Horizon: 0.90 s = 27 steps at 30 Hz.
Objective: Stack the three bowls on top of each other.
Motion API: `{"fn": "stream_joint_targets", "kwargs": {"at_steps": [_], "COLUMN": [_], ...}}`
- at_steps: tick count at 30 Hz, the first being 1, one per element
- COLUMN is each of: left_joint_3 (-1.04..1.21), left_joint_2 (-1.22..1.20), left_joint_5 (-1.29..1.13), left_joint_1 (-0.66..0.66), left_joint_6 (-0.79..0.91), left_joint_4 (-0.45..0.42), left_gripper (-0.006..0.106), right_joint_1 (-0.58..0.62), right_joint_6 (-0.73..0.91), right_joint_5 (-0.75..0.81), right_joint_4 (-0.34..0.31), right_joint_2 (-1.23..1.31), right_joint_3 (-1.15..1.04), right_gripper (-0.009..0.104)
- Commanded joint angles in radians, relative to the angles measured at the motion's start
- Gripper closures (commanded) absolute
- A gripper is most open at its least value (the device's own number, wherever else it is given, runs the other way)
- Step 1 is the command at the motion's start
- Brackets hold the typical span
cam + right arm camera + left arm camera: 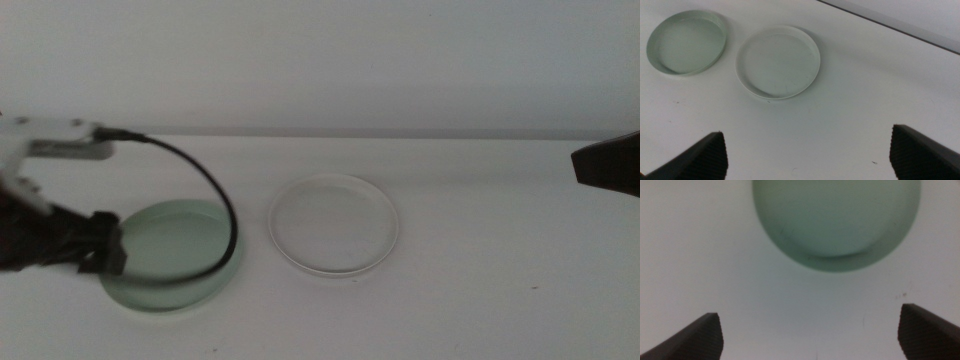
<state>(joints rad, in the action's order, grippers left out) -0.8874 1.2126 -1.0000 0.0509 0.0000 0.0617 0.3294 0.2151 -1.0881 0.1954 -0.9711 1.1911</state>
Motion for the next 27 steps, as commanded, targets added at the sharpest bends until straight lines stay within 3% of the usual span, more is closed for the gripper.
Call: {"fn": "stream_joint_targets", "kwargs": {"at_steps": [1, 6, 22, 27], "left_joint_3": [-0.072, -0.172, -0.175, -0.175], "left_joint_2": [0.131, 0.297, 0.612, 0.671], "left_joint_5": [-0.005, -0.019, 0.158, 0.160], "left_joint_1": [-0.005, -0.051, -0.090, -0.090], "left_joint_6": [0.028, 0.052, 0.048, 0.052], "left_joint_4": [0.017, 0.030, 0.013, 0.013], "left_gripper": [0.007, 0.007, 0.007, 0.016], "right_joint_1": [0.001, 0.001, 0.001, 0.001], "right_joint_6": [0.001, 0.001, 0.001, 0.001], "right_joint_5": [0.012, 0.012, 0.012, 0.012], "right_joint_4": [-0.007, -0.007, -0.007, -0.007], "right_joint_2": [-0.003, -0.003, -0.003, -0.003], "right_joint_3": [0.002, 0.002, 0.002, 0.002], "right_gripper": [0.009, 0.009, 0.009, 0.009]}}
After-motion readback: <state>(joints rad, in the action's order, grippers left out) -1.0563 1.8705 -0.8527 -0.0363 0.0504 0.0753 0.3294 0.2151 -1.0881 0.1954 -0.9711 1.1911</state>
